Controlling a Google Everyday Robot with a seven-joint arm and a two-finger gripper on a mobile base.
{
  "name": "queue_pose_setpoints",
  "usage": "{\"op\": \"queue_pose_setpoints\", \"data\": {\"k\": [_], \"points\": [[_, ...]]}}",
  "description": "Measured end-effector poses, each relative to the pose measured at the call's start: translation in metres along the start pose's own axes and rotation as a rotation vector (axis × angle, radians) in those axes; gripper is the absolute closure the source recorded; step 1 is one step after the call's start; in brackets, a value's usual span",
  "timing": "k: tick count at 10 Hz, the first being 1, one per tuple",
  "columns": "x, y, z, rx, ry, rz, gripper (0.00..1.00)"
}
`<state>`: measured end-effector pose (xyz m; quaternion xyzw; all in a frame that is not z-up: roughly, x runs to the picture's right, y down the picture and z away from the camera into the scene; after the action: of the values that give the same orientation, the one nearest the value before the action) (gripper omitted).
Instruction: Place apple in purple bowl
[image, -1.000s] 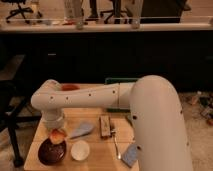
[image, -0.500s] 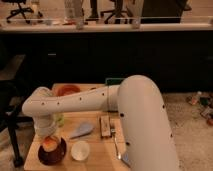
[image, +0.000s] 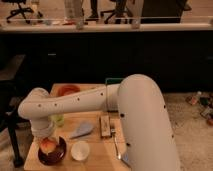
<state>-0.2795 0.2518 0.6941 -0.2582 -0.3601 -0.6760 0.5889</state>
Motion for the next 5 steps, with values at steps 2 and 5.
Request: {"op": "queue_pose_setpoints", "data": {"k": [2, 5], "points": [[-0.0002, -0.0008, 0.0000, 0.001, 0.000, 0.000, 0.86], [0.0002, 0.0000, -0.0001, 0.002, 0.000, 0.001, 0.56]]}}
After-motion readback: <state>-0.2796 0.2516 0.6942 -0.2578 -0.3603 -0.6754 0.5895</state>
